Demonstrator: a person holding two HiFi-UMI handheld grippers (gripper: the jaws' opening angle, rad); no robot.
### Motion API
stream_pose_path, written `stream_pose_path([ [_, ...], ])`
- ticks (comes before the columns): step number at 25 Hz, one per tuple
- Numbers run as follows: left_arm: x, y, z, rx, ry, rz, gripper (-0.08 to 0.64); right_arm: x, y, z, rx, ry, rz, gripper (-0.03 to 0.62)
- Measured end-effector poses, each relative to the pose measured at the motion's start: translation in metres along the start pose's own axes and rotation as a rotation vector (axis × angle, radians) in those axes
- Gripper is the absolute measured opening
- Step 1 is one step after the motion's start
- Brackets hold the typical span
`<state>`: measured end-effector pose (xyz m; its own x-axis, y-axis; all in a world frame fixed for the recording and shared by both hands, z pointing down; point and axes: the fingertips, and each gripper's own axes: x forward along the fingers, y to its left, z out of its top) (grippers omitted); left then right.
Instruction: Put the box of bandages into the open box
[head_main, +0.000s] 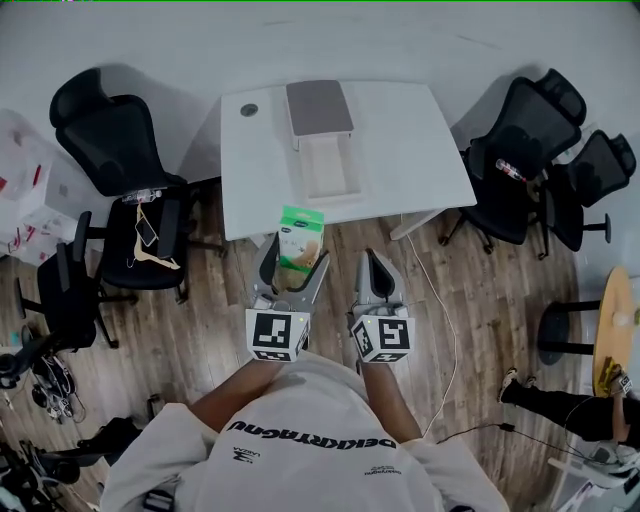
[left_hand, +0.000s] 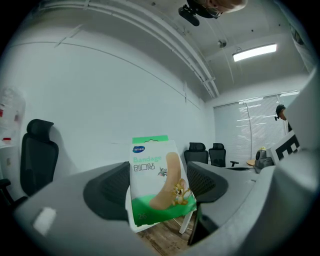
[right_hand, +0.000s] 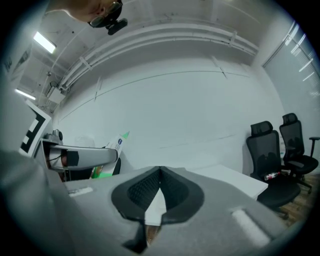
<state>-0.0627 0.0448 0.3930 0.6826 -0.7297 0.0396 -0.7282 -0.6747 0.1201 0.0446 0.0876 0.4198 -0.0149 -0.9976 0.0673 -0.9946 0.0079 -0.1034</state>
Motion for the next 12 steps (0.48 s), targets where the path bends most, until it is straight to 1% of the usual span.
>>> stream_pose_path([
  [5,0.027,0.02,-0.005,-0.012,0.015,-0.021,0.365,0.033,-0.003,0.001,-0.018,0.029,-0.01,-0.002],
  [12,0.047,0.037,-0.003,-0.038,0.016,-0.028,0.365,0.062,-0.003,0.005,-0.04,0.051,-0.02,-0.002],
])
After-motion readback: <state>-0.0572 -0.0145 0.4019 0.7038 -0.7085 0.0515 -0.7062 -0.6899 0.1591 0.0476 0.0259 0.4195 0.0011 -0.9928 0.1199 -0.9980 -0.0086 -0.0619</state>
